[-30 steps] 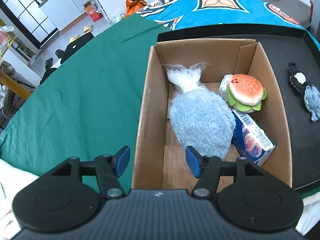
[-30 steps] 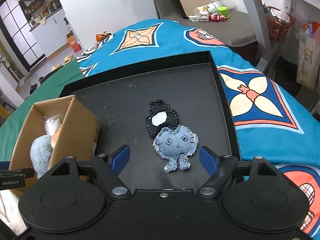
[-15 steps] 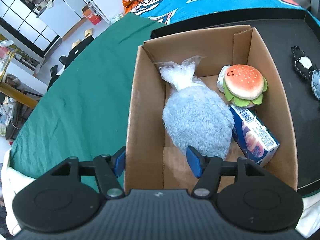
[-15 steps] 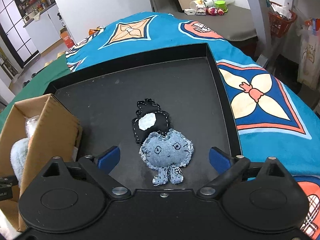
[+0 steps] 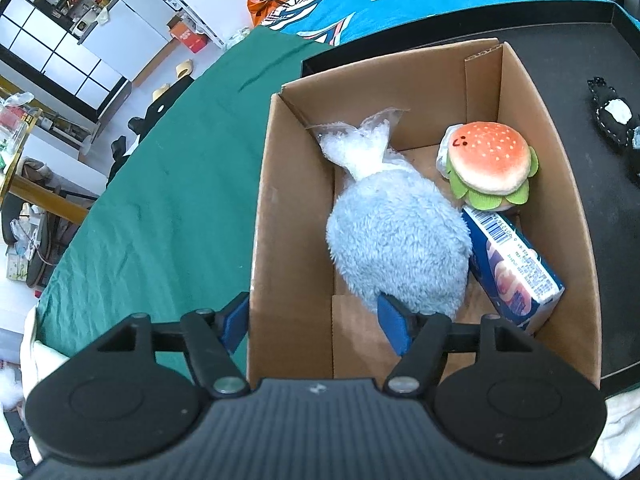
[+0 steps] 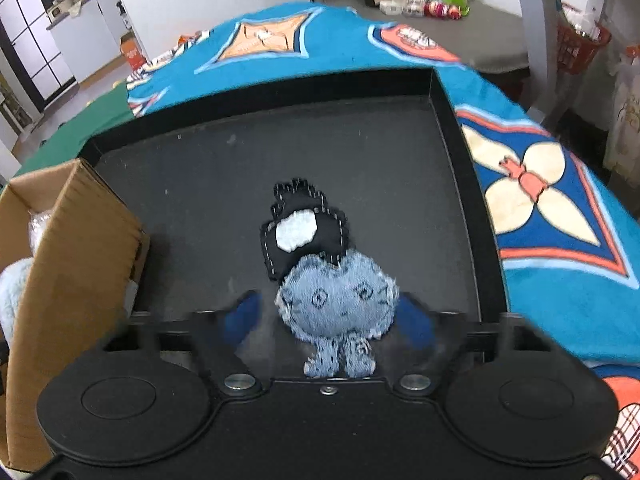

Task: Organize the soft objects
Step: 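Move the right tool to the denim plush and grasp its edge, then lift the denim plush with the right tool over the box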

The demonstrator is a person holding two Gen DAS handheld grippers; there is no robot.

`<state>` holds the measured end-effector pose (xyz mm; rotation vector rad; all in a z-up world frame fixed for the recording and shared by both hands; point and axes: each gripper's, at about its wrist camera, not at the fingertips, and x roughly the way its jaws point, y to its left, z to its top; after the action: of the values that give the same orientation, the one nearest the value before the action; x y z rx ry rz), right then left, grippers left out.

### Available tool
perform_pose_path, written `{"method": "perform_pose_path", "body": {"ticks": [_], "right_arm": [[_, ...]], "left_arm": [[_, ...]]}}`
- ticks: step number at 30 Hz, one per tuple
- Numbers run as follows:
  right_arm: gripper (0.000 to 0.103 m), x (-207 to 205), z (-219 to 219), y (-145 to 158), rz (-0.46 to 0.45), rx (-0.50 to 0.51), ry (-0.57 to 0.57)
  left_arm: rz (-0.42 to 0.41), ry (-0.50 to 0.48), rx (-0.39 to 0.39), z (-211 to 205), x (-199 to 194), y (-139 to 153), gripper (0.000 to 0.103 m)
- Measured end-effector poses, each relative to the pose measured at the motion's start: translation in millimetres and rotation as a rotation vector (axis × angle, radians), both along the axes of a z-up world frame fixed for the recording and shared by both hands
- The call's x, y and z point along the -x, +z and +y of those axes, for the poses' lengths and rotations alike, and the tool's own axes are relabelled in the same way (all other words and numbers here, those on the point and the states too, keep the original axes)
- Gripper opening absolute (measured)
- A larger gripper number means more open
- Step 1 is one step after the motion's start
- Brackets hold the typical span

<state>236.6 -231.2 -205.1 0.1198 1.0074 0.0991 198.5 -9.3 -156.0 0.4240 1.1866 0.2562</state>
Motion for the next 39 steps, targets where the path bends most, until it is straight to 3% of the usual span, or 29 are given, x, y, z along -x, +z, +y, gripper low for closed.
{"method": "perform_pose_path", "body": {"ticks": [8, 17, 32, 39], "right_arm": [[0.027, 11.2, -5.2, 8.4, -0.007, -0.015, 0.013], [0.013, 20.9, -7.9, 20.7, -0.018, -0.02, 0.013], [0.009, 41.1, -30.0, 38.4, -0.045, -0.161, -0.039], [0.009, 45.0, -26.8, 53.8, -0.066, -0.17, -0.022]], "left_arm": [[0.0, 0.0, 0.003, 1.8, 1.0, 0.5, 0.068], [-0.003, 0.022, 0.042, 16.2, 10.5, 0.5, 0.068], [-0.015, 0.025, 0.045, 16.0, 17.5, 2.9, 0.069], [-0.018, 0.041, 0.064, 19.9, 17.2, 3.2, 0.069]]}}
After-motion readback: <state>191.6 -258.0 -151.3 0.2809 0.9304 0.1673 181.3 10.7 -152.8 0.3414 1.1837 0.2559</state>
